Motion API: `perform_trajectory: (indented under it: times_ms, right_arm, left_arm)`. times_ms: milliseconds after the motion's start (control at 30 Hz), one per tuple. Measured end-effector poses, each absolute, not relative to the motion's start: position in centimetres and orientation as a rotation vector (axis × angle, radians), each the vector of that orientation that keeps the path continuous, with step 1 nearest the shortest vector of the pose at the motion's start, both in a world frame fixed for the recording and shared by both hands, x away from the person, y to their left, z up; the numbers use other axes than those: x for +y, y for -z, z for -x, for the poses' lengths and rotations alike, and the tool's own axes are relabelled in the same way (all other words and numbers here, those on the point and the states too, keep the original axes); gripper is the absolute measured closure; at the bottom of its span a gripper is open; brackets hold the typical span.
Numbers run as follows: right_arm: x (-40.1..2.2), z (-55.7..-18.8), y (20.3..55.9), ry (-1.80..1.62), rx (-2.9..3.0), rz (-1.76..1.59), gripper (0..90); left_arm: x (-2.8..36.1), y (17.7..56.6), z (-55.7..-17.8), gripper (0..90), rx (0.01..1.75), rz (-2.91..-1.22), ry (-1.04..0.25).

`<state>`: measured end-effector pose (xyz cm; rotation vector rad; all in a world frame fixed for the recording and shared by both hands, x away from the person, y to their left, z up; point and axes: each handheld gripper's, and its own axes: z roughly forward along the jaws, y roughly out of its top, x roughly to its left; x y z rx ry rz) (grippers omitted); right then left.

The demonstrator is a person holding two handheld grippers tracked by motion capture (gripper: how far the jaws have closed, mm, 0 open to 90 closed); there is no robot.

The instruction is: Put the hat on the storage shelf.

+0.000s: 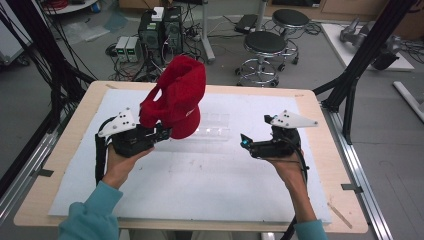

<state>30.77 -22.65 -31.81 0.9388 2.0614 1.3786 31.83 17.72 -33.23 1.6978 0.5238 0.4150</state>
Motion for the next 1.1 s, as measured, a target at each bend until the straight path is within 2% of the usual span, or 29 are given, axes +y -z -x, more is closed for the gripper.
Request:
perform_trajectory:
  times_ms: [400,1100]
  right_arm:
    - [-25.9,-28.8,35.1,-1.354,2.01,-1.063,1.0]
    - [-27.3,-27.3,39.3,-1.307,1.999,-1.142,1.0]
  left_arm:
    - [17.5,34.0,-33.1,85.9,0.576,-1.739,-0.54]
    - [16.6,36.3,-34.7,85.9,0.639,-1.767,-0.618]
